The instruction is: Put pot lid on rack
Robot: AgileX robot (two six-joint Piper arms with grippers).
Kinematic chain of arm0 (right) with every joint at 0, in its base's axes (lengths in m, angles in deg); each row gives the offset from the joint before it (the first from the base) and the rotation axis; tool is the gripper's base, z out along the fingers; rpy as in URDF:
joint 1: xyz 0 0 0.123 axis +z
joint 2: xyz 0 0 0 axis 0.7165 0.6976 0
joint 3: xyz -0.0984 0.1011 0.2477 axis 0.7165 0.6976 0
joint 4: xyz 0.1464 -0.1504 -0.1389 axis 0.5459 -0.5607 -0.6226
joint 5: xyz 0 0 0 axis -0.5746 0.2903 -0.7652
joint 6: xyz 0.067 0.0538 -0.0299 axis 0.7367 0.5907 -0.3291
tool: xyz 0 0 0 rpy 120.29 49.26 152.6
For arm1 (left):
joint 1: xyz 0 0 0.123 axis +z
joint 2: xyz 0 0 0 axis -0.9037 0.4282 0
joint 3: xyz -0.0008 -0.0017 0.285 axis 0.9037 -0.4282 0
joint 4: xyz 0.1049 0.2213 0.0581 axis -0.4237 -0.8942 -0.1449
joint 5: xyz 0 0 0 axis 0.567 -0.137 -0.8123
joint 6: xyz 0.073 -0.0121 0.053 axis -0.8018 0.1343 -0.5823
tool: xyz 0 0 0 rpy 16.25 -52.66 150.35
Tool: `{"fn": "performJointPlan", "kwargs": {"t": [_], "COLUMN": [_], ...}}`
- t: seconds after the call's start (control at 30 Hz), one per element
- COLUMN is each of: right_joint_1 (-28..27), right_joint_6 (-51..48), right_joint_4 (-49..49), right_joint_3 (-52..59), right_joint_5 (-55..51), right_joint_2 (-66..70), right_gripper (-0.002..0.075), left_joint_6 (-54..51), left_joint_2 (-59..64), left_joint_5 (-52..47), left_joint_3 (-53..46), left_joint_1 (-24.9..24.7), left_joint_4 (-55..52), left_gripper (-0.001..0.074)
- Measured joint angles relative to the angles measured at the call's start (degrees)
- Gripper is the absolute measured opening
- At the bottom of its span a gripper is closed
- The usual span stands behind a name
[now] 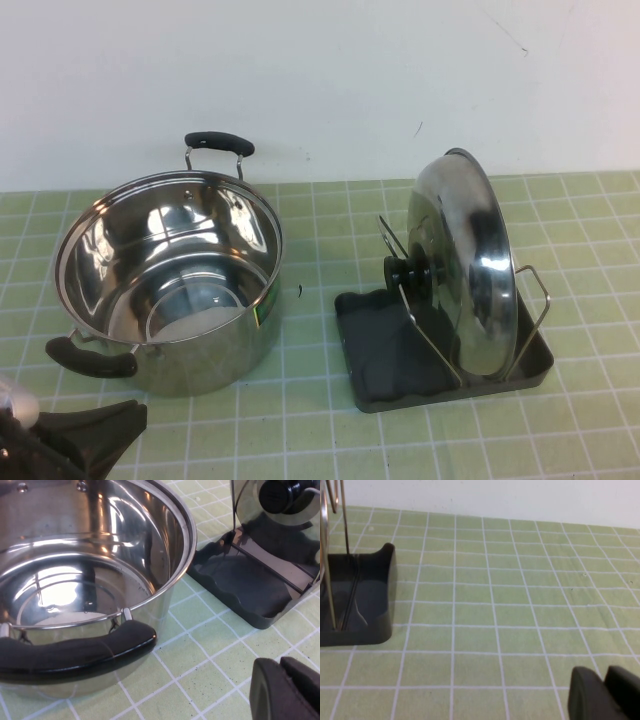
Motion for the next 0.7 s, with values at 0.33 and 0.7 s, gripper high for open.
{"fn": "performJointPlan", "kwargs": {"t": [0.33,0.7], "right_joint_1": [0.00,0.00], "right_joint_6": [0.00,0.00], "right_joint_4": [-0.08,-0.13], "right_joint_3": [0.00,0.00], "right_joint_5": [0.00,0.00], "right_joint_2": [0.00,0.00], "right_gripper": [0.0071,0.0071], "left_joint_6": [-0.10,-1.39], "left_joint_2": [0.00,-12.90], "left_joint_5": [-0.14,-21.34], "left_joint_3": [0.00,-6.68], "left_joint_1": [0.00,0.00], "left_joint_4": [0.00,16.89], "left_gripper": [0.0000,0.0000]}}
